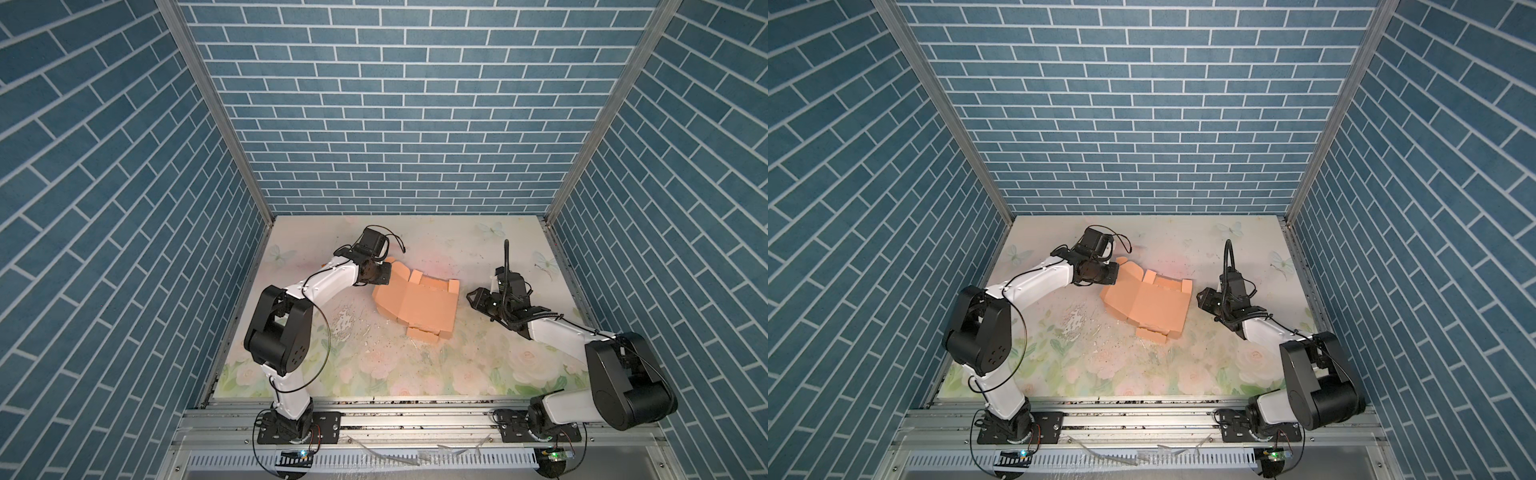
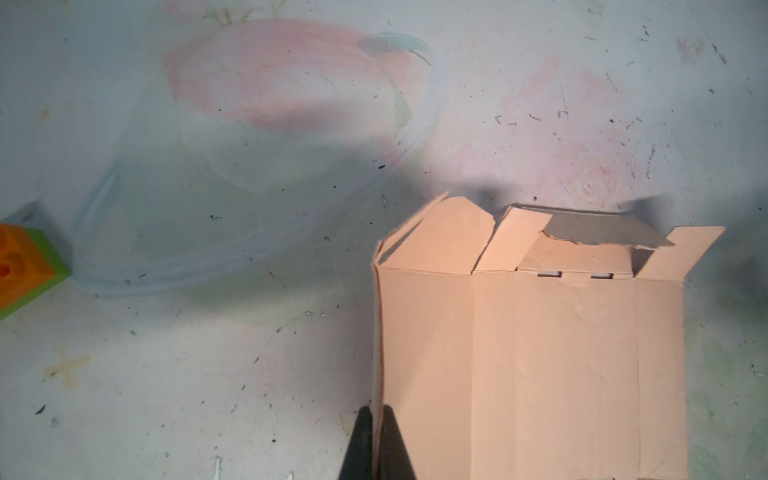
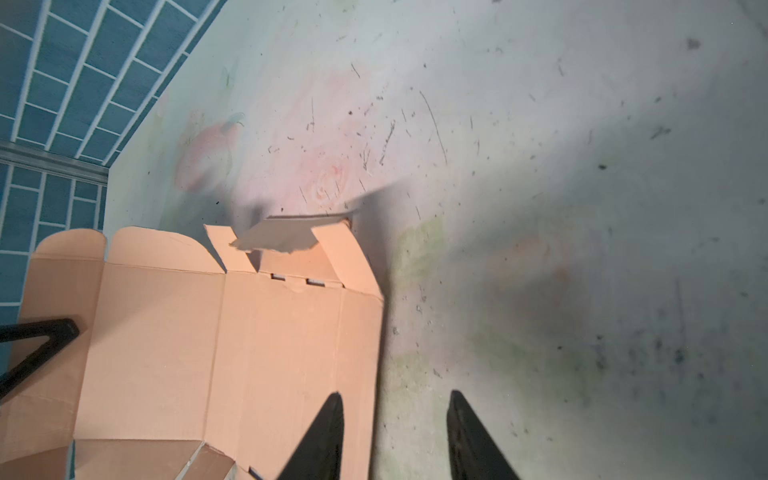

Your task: Fold the paper box

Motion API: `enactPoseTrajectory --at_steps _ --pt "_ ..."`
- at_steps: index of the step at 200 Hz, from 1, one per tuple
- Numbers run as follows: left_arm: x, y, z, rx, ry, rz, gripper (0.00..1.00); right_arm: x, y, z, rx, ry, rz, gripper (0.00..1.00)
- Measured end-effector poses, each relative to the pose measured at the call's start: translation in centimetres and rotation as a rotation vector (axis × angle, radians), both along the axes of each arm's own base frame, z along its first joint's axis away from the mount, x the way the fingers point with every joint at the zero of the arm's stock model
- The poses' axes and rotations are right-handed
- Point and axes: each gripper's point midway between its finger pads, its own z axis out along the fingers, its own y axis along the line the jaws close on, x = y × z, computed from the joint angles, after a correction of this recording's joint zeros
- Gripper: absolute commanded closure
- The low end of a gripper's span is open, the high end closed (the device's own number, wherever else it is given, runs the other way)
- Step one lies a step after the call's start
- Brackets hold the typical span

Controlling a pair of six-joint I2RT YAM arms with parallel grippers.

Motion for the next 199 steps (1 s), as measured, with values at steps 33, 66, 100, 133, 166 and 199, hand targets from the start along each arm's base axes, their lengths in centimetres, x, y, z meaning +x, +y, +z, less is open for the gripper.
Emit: enactPoseTrajectory --at_steps 33,66,100,133,166,199 --pt "-0.6 0.7 0.0 -0.005 0.001 0.063 0.95 -0.2 0.8 -0.8 0.067 0.02 -0.004 0.57" --pt "-1.6 0.9 -1.3 0.011 0.033 0.092 0.95 0.0 2.2 -2.0 0.128 0.042 0.014 0.56" --pt "-2.0 1.1 -1.7 0.021 0.041 0.108 0.95 -0.1 3.8 -3.1 0.175 0.067 0.044 0.56" --pt "-2.4 1.5 -1.1 0.022 0.033 0.117 0.94 0.2 4.9 -3.2 0.213 0.051 0.065 0.58" --pt "-2.6 1.6 -0.9 0.02 0.032 0.125 0.93 0.5 6.0 -3.3 0.239 0.041 0.091 0.65" --pt "-3.1 1.9 -1.7 0.026 0.051 0.131 0.93 0.6 7.2 -3.5 0.253 0.036 0.117 0.76"
